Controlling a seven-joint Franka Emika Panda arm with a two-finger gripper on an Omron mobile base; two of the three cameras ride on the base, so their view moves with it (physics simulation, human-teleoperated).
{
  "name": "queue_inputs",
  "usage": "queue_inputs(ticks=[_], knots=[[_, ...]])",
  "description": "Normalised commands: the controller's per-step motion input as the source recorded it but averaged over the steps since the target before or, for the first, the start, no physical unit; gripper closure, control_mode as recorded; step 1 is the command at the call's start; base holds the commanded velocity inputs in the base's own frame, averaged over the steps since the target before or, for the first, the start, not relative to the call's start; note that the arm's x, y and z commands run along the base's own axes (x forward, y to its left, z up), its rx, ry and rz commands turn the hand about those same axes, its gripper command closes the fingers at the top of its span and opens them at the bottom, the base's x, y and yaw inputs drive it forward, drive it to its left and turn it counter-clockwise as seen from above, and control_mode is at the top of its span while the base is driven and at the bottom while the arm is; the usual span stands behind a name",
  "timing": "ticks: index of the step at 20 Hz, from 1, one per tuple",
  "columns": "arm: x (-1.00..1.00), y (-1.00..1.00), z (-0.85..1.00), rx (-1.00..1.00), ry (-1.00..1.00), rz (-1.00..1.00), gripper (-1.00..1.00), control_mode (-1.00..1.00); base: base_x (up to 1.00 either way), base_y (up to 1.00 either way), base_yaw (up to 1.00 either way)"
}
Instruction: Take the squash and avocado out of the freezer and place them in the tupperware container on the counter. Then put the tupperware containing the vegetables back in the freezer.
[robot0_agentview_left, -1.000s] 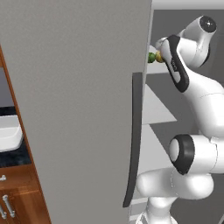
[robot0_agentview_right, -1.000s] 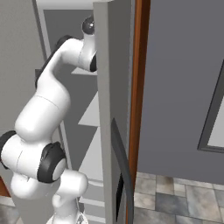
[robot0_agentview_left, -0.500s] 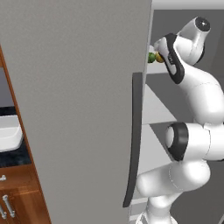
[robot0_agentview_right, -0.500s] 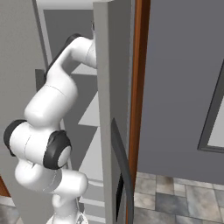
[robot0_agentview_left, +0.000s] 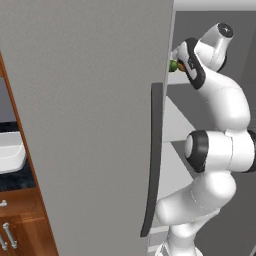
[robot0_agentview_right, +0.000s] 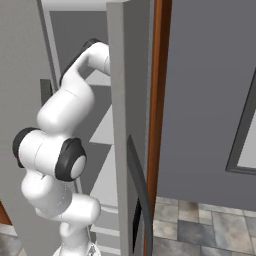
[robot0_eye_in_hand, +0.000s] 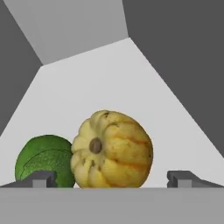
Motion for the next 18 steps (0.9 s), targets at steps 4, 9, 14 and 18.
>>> queue_inputs(ticks=[4, 9, 14, 18], knots=[[0.39, 0.00, -0.11, 0.04, 0.00, 0.00, -1.00, -1.00, 0.00, 0.00, 0.00], [0.33, 0.00, -0.10, 0.01, 0.00, 0.00, -1.00, -1.00, 0.00, 0.00, 0.00], [0.08, 0.00, -0.27, 0.02, 0.05, 0.00, 1.00, -1.00, 0.00, 0.00, 0.00], [0.00, 0.00, -0.25, 0.01, 0.04, -0.02, 1.00, -1.00, 0.00, 0.00, 0.00]])
